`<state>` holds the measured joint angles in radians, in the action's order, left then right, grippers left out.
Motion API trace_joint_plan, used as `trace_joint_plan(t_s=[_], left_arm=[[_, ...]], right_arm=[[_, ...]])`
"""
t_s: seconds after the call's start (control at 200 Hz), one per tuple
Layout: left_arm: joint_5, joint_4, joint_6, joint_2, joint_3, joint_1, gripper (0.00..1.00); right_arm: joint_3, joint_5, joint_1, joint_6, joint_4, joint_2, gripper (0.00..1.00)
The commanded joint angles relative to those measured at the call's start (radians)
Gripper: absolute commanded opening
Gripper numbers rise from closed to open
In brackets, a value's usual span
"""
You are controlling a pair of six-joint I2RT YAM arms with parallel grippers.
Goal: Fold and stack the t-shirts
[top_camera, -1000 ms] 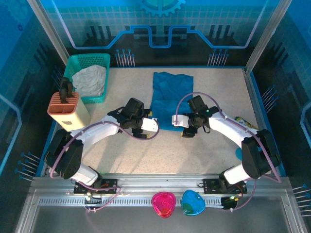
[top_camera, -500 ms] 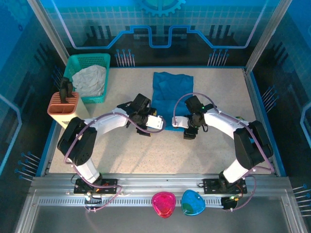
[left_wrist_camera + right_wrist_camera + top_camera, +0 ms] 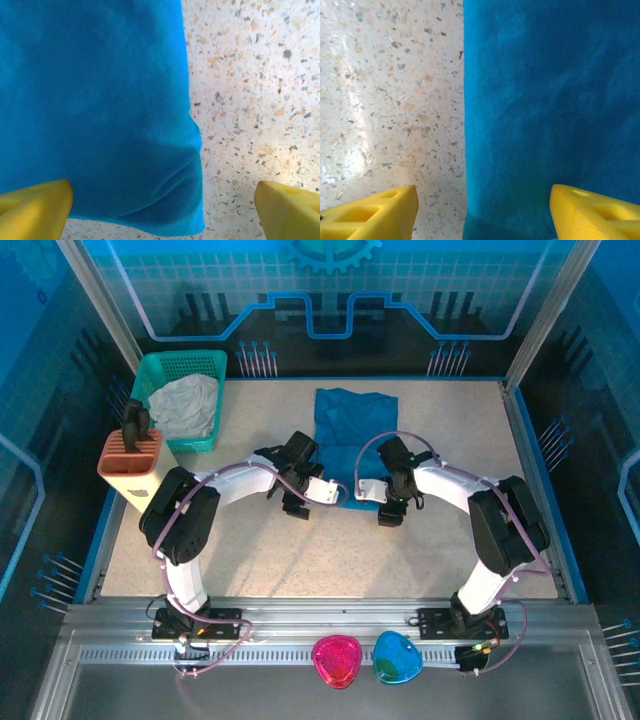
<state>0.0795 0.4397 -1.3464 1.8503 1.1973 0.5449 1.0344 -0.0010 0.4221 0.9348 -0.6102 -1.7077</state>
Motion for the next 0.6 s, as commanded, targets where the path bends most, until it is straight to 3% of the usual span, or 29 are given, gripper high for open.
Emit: trace_joint_plan(t_s=[0.0,0.27,0.596], left_arm=[[-0.01,0.055,-0.032,0.031,0.037,-0.007,0.94],[-0.054,0.04,-0.026,0.11,0.081,-0.007,0.89],[-0.022,0.106,0.021,0.165,0.138,-0.007,0.64]], right_arm=[[0.035,0.017,-0.018,-0.021,-0.005,-0.036,0.7],[0.057,0.033,-0.023,-0.051,0.026,-0.112,0.64],[0.068,0.028,-0.023,-0.05,0.024,-0.159,0.33]])
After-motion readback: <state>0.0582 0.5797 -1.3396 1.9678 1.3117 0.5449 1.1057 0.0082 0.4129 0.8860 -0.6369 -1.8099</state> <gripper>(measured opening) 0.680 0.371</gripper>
